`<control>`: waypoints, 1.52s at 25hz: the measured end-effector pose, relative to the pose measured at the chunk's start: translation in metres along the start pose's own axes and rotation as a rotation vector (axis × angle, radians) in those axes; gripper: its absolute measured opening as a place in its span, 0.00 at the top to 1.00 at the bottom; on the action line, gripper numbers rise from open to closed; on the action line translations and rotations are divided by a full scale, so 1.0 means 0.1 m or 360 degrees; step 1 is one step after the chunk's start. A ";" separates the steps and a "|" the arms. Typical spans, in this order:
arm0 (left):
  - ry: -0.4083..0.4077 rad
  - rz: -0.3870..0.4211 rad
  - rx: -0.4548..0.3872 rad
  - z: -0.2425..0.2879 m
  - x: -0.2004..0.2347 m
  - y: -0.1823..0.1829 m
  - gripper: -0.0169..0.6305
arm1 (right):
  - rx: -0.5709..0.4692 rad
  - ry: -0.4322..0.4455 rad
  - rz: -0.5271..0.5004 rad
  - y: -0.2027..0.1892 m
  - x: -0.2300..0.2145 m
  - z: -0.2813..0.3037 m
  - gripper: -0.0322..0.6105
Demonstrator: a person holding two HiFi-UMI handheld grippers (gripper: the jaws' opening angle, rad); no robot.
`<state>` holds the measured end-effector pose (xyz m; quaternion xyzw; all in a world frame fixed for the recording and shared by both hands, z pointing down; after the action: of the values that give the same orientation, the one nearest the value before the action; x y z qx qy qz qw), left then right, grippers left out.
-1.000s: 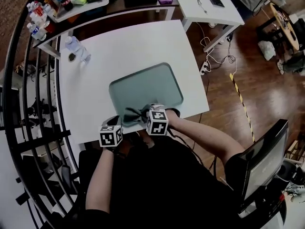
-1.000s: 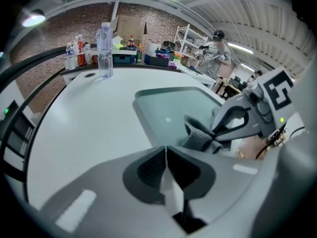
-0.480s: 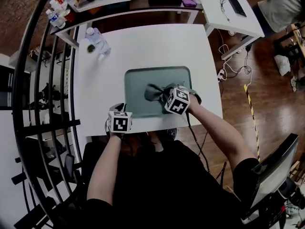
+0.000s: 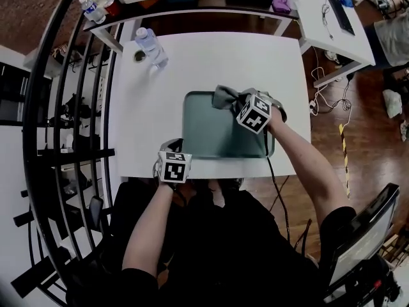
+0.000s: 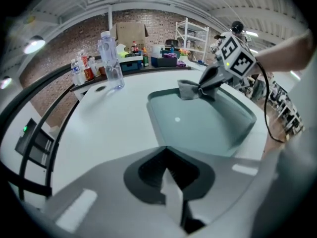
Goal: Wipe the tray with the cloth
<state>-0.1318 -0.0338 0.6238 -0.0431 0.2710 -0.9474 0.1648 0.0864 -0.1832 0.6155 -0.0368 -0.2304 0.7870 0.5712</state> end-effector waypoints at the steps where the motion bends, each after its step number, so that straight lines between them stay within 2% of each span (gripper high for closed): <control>1: -0.0034 -0.0074 -0.0001 -0.02 0.00 0.01 0.94 | -0.0009 0.0027 -0.0018 0.03 0.08 0.00 0.92; 4: -0.0150 -0.0278 -0.0001 -0.07 0.00 0.03 0.94 | -0.0024 0.0127 -0.0089 0.05 0.48 -0.03 0.92; 9: -0.0238 -0.0404 -0.0002 -0.08 0.11 0.00 0.94 | -0.0067 0.0257 -0.0169 0.12 1.16 -0.14 0.92; 15: -0.0226 -0.0336 -0.0018 -0.07 0.13 -0.02 0.94 | -0.0072 0.0402 -0.0225 -0.02 1.75 -0.30 0.92; 21: -0.0176 -0.0305 -0.0010 -0.08 0.11 -0.04 0.94 | -0.0119 0.0466 -0.0003 -0.10 1.88 -0.35 0.92; 24: -0.0111 -0.0189 0.0041 -0.16 0.00 -0.13 0.94 | -0.0132 0.0533 -0.0007 -0.15 2.06 -0.42 0.92; 27: -0.0073 -0.0152 0.0056 -0.25 -0.09 -0.26 0.94 | -0.0158 0.0560 -0.0005 -0.21 2.20 -0.47 0.92; 29: -0.0046 -0.0147 0.0062 -0.27 -0.12 -0.31 0.94 | -0.0171 0.0537 -0.0006 -0.24 2.15 -0.49 0.92; 31: -0.0005 -0.0107 0.0067 -0.24 -0.11 -0.36 0.94 | -0.0156 0.0439 -0.0011 -0.30 1.93 -0.45 0.92; 34: 0.0017 -0.0053 0.0074 -0.22 -0.08 -0.40 0.94 | -0.0084 0.0257 0.0031 -0.39 1.36 -0.33 0.92; 38: -0.0011 -0.0096 0.0097 -0.26 -0.09 -0.41 0.94 | 0.0039 0.0062 0.0069 -0.51 0.61 -0.24 0.92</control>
<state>-0.1400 0.0153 0.6234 -0.0495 0.2400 -0.9596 0.1384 0.1181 -0.1074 0.6269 -0.0501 -0.2088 0.8011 0.5587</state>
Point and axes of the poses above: the fingertips, and each gripper's own axes: z forward along the fingers, x to its left, y out of its top, the point moved 5 cm from there along -z, backward along the fingers, and after that the axes turned 3 degrees about y, right-handed, at the moved point
